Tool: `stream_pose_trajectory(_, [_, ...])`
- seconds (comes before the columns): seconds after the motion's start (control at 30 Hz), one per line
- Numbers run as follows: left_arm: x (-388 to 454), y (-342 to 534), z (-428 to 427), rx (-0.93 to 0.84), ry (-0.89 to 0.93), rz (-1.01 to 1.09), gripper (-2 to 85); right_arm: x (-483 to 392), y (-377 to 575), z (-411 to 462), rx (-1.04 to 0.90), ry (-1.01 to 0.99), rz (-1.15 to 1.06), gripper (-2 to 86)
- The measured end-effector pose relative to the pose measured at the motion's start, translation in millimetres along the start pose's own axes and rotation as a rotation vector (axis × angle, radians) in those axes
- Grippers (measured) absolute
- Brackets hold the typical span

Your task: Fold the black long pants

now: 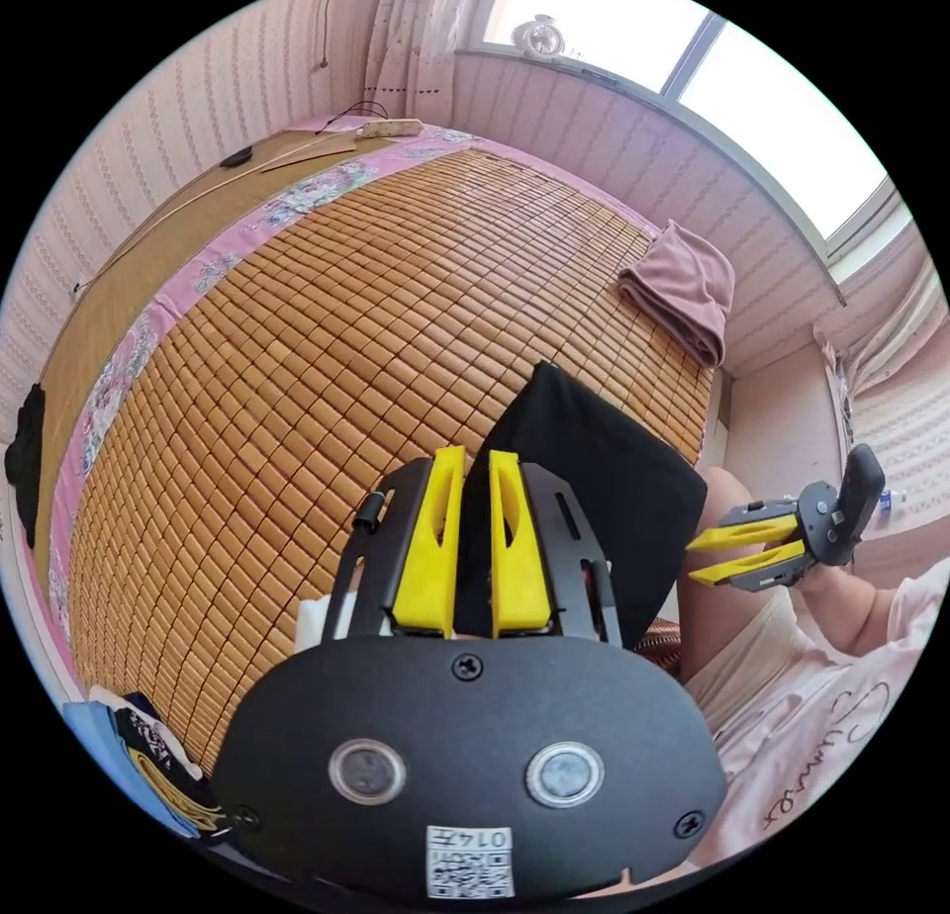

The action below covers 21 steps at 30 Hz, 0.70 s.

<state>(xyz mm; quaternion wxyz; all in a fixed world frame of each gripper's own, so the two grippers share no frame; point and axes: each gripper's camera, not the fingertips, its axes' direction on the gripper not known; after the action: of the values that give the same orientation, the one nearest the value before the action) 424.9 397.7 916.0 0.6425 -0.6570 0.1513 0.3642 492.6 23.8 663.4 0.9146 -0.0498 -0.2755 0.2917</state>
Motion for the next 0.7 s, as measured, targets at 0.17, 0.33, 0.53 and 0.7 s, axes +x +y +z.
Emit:
stream_pose_trajectory(0.17, [24.7,-40.6,41.3,0.005,0.093,0.002,9.9,100.9,31.2,-33.3,-0.018,0.094,0.296,15.7])
stream_pose_trajectory(0.33, [32.8,-75.4,79.5,-0.042,0.108,-0.042,11.5,148.7,50.5,-25.7,-0.076,0.065,0.395,13.4])
stream_pose_trajectory(0.53, [23.2,-76.9,116.8,-0.215,0.116,-0.048,6.5,171.6,65.6,-24.0,-0.077,-0.065,0.353,2.1])
stream_pose_trajectory(0.7, [23.1,-60.4,102.2,-0.135,0.092,0.026,0.8,189.1,85.4,-39.0,0.018,-0.153,0.344,0.1])
